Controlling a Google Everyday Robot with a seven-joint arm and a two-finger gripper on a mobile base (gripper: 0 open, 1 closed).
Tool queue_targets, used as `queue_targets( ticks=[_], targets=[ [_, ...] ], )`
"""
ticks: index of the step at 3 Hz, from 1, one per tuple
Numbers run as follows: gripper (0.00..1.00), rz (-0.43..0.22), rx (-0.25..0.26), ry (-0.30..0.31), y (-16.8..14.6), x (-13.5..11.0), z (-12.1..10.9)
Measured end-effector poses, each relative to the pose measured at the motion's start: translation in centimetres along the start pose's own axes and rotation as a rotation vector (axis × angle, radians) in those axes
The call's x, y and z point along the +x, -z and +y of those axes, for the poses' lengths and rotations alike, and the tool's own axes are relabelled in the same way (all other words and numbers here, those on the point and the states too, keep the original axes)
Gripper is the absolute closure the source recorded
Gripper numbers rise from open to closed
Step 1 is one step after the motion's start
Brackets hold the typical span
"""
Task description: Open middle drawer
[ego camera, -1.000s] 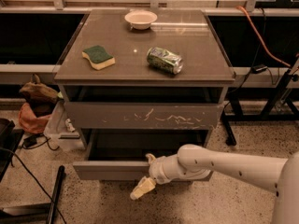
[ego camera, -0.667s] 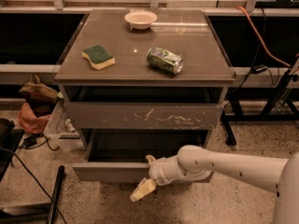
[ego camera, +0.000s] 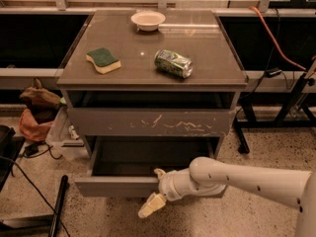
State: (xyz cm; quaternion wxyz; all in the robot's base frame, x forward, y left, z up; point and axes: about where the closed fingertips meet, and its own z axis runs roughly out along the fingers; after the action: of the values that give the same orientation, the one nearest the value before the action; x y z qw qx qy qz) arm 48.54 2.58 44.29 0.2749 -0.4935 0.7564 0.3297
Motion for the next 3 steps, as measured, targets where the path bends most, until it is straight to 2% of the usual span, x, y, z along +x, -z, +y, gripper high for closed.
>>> queue_targets(
  ticks=[1,2,3],
  targets=[
    [0.0,0.0,0.0,0.0,0.0,0.0,0.0],
    [0.0,-0.002,-0.007,-0.024,0.6,0.7,1.8],
    [0.0,-0.002,-0.007,-0.024,0.6,0.7,1.8]
  ],
)
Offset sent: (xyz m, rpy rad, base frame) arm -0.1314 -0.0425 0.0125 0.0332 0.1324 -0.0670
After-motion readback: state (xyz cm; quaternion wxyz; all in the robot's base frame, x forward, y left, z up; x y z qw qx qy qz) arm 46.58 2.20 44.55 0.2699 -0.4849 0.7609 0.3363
